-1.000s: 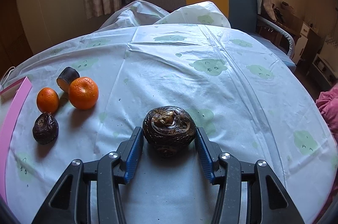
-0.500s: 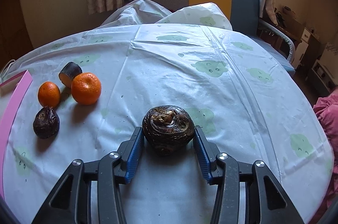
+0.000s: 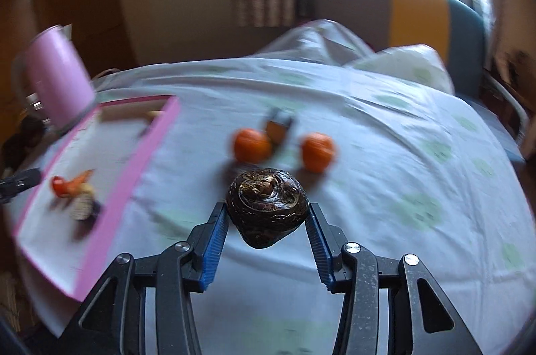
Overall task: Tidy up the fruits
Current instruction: 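Carry the dark taro into the tray and open the right gripper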
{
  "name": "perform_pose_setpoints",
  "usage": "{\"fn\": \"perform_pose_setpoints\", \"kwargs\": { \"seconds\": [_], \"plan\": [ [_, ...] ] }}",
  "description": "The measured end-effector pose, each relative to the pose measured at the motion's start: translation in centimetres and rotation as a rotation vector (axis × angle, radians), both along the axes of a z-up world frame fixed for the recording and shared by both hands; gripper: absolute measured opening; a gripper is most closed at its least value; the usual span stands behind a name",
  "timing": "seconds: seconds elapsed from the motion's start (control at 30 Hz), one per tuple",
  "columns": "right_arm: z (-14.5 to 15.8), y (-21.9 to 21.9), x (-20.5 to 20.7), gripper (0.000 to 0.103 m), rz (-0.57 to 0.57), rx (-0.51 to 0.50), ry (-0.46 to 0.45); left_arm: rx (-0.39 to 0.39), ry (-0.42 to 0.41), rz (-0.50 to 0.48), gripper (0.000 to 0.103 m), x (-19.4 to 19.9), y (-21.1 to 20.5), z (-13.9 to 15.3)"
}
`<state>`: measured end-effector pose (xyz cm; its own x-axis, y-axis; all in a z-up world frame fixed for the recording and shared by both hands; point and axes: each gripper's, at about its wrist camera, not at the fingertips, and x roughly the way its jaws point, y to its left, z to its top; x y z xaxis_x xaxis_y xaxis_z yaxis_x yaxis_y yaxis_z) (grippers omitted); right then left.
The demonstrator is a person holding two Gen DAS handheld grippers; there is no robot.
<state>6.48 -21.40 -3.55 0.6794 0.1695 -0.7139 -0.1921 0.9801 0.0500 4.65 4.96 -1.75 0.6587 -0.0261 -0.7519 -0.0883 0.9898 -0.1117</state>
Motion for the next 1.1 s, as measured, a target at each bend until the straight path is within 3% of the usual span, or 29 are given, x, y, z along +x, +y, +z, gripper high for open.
{"fn": "perform_pose_setpoints", "kwargs": {
  "seconds": [0.17,0.5,0.77,1.0,1.1],
  "plan": [
    [0.6,7.0,1.8,0.048,0.176,0.018,0.003,-0.002,-0.002,0.014,0.027,-0.1,0.5,0.0],
    [-1.8,15.4,5.3,0.048,0.323,-0.045,0.076,-0.010,0.002,0.036,0.027,-0.3,1.6,-0.2],
    [-2.9,16.3,5.6,0.049,0.316,-0.046,0.105,-0.013,0.012,0.038,0.027,-0.3,1.8,-0.5],
    [-1.2,14.9,4.6,0.050,0.279,-0.002,0.062,-0.009,0.011,0.037,0.029,-0.5,1.6,-0.3],
    [0.0,13.6,3.7,0.056,0.251,0.026,0.023,-0.006,0.008,0.031,0.030,-0.6,1.3,-0.2]
  ]
}}
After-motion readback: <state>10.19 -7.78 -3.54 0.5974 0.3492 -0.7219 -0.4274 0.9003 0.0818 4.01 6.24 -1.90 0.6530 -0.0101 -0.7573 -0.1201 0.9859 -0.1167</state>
